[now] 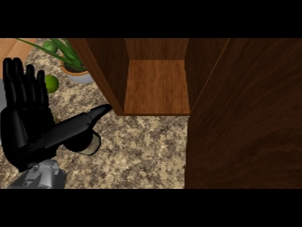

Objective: Pick up the wine, place it into the cabinet and close the cabinet

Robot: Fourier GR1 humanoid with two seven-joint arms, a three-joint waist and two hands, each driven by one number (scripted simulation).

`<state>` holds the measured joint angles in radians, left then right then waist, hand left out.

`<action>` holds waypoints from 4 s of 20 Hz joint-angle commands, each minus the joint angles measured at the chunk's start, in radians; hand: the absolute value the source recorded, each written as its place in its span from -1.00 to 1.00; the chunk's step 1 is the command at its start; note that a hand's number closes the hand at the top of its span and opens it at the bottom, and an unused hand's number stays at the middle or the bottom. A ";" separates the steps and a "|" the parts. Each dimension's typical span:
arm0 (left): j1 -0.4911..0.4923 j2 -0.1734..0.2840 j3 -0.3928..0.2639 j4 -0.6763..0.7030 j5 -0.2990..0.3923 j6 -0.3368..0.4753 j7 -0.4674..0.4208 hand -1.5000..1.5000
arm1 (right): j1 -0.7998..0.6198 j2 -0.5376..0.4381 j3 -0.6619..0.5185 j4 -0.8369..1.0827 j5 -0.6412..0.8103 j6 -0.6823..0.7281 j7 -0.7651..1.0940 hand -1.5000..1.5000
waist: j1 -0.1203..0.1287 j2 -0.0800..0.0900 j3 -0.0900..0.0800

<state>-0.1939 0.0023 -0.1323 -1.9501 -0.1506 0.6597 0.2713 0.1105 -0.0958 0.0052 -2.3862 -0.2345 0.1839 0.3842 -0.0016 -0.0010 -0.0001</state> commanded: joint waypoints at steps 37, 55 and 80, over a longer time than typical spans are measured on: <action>0.380 0.033 0.250 0.312 0.348 -0.300 -0.497 -1.00 | -0.049 0.011 -0.053 -0.035 -0.054 0.027 0.076 -1.00 | 0.002 0.001 0.000; 0.257 0.006 0.305 0.728 0.431 -0.417 -0.756 -1.00 | -0.064 0.016 -0.086 0.027 -0.059 0.045 0.016 -1.00 | 0.000 0.002 0.000; 0.036 0.013 0.405 1.282 0.559 -0.640 -1.122 -1.00 | -0.012 0.094 0.096 -0.034 0.152 0.007 0.027 -1.00 | -0.002 0.001 0.000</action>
<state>-0.1421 0.0246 0.2661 -0.7438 0.3983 0.0588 -0.7739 0.1076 -0.0241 0.0476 -2.4095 -0.1404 0.2168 0.3975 -0.0039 0.0002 -0.0004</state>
